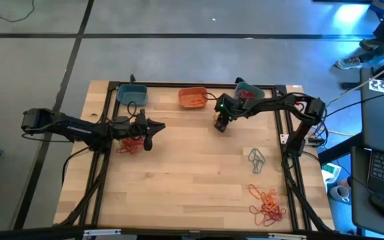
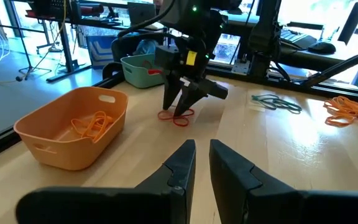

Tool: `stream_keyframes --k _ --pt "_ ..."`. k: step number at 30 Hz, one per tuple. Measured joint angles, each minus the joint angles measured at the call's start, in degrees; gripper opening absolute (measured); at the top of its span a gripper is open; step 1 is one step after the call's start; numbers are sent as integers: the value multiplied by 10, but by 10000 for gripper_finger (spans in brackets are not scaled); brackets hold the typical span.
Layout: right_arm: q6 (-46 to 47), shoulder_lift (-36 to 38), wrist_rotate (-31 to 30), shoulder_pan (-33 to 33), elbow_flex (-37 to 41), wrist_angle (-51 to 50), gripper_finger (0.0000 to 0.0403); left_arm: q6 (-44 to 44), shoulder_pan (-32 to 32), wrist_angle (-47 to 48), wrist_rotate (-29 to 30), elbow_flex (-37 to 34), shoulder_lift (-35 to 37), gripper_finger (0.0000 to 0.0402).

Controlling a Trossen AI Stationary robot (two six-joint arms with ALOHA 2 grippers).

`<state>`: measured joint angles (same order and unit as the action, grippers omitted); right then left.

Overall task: Sort rubber bands into baskets
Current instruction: Put the red rubber band into the green bin

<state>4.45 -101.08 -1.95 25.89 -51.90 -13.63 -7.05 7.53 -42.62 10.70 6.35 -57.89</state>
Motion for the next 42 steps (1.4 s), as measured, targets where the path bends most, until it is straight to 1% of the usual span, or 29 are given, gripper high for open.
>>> stream_keyframes --k 6,9,12,17,19,23,27,30,31,39,42 --pt "0 -15 -1 0 -1 5 171 0 0 0 0 0 0 45" --pt "0 -16 -6 0 -1 6 158 0 0 0 0 0 0 45" --pt "-2 -16 -5 -1 0 7 123 0 0 0 0 0 0 45" --pt "-20 -17 -4 -1 0 11 29 4 0 0 0 0 0 45" --pt "-27 -18 -14 -2 0 12 9 9 0 0 0 0 0 45" --pt "-34 -18 -42 -10 1 15 18 10 0 0 0 0 0 45" --pt "-41 -18 -61 -18 1 21 4 10 0 0 0 0 0 45" --pt "-50 -14 -90 -28 1 21 7 10 0 3 0 0 0 45" --pt "-51 -11 -91 -29 2 21 8 11 0 1 0 0 0 45" --pt "-63 41 -136 -25 4 13 4 14 0 -1 0 0 0 45" --pt "-59 60 -152 -25 4 3 3 38 0 -9 0 0 0 45"
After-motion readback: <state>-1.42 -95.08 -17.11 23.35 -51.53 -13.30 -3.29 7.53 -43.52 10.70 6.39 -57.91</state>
